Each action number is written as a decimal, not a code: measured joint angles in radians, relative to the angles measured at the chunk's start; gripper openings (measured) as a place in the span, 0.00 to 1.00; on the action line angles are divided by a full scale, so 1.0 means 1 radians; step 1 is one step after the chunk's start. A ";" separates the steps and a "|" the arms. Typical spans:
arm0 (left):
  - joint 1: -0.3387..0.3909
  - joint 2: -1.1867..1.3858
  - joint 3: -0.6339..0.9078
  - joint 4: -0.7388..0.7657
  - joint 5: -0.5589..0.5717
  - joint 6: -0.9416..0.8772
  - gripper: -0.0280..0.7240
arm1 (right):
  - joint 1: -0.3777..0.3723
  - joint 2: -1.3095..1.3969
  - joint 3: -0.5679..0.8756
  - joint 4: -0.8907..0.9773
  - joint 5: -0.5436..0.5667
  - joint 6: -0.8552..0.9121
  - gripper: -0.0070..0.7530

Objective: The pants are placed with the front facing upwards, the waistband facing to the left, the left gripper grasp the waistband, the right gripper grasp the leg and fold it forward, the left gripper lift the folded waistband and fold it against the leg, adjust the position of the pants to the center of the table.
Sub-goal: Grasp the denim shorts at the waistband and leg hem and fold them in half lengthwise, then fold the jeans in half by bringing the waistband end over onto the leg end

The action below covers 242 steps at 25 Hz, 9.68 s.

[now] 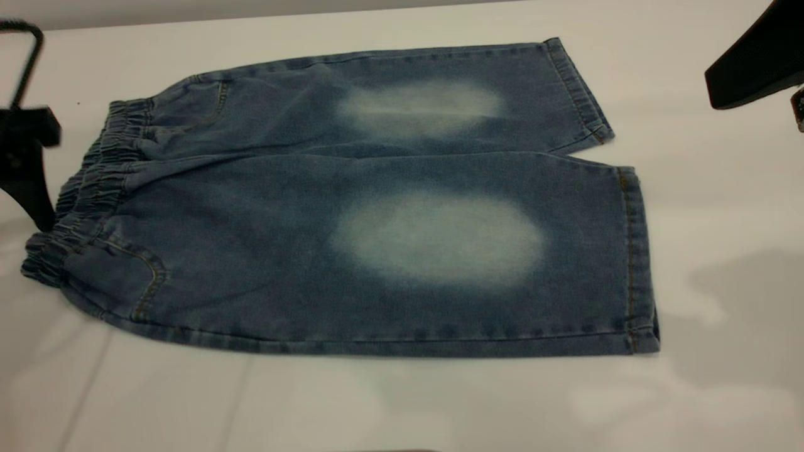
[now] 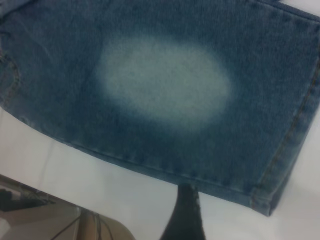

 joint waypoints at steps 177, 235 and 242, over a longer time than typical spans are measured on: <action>-0.059 0.296 -0.270 -0.148 -0.662 -0.591 0.61 | -0.068 1.100 -0.861 0.864 0.041 0.209 0.18; 0.272 0.347 -0.360 -0.912 -0.013 0.892 0.82 | -0.072 1.101 -0.897 0.860 0.385 -0.181 0.71; 0.235 0.395 -0.362 -1.087 -0.088 1.037 0.82 | -0.072 1.101 -0.897 0.860 0.384 -0.187 0.71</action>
